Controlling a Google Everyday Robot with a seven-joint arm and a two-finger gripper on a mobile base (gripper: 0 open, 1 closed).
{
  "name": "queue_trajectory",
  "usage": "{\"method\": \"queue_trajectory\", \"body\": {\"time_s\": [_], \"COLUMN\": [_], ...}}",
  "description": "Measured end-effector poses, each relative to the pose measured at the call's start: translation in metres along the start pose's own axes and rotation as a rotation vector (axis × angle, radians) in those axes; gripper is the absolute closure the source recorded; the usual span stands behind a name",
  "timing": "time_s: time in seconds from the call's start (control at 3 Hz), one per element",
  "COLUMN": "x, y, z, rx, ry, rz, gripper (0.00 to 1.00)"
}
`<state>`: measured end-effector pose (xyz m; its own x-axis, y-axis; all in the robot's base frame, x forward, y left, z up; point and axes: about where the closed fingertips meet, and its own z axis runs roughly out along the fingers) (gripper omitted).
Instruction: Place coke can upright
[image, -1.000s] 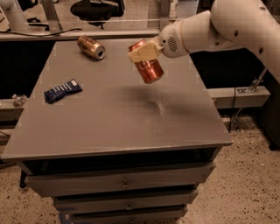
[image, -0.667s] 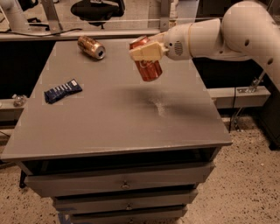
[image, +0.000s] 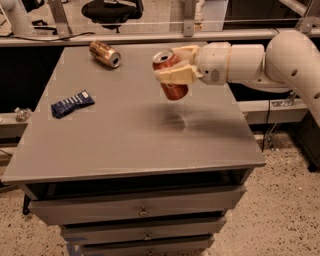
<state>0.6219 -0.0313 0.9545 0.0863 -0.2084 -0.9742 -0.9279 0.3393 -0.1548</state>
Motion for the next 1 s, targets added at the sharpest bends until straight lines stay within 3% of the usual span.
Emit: {"method": "queue_trajectory", "body": {"time_s": [0.33, 0.67, 1.0], "x": [0.018, 0.035, 0.047], "y": [0.007, 0.01, 0.008], "z": [-0.008, -0.014, -0.02], "rx": [-0.015, -0.01, 0.008], "ry": [-0.065, -0.139, -0.197], "rz": [-0.086, -0.11, -0.098], "gripper": [1.0, 1.0, 1.0]}}
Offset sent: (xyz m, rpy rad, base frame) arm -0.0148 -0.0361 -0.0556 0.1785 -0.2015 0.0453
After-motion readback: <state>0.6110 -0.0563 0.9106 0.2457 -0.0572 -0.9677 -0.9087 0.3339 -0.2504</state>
